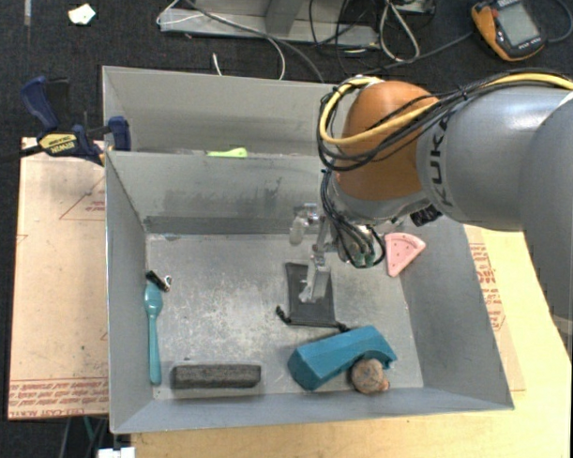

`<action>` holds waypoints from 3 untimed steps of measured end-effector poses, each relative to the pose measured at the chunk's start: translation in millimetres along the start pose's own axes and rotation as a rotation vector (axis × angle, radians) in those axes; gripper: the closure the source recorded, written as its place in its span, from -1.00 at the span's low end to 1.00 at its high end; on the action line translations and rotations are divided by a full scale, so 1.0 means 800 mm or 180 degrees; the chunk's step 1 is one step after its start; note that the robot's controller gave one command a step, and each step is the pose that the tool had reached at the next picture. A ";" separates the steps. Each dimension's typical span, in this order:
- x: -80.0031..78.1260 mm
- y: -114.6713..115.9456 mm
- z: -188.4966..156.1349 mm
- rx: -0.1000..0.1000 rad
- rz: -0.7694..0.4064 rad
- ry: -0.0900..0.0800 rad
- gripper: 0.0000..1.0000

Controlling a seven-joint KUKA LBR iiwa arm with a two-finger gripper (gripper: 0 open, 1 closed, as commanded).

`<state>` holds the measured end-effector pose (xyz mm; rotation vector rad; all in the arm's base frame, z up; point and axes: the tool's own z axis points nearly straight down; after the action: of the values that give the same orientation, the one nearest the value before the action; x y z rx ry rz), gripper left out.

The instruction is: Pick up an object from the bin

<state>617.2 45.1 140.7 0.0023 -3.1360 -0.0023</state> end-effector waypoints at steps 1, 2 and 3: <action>-0.002 0.000 -0.005 -0.0001 0.0002 -0.0022 -1.00; -0.003 -0.036 0.044 -0.0004 -0.0437 -0.0049 -1.00; 0.001 -0.049 0.090 0.0001 -0.1011 -0.0024 -1.00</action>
Offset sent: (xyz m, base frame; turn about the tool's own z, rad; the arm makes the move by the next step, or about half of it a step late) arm -0.0029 -0.0574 -0.0707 -0.2263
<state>615.9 5.6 68.8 0.4996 -3.1039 -0.0029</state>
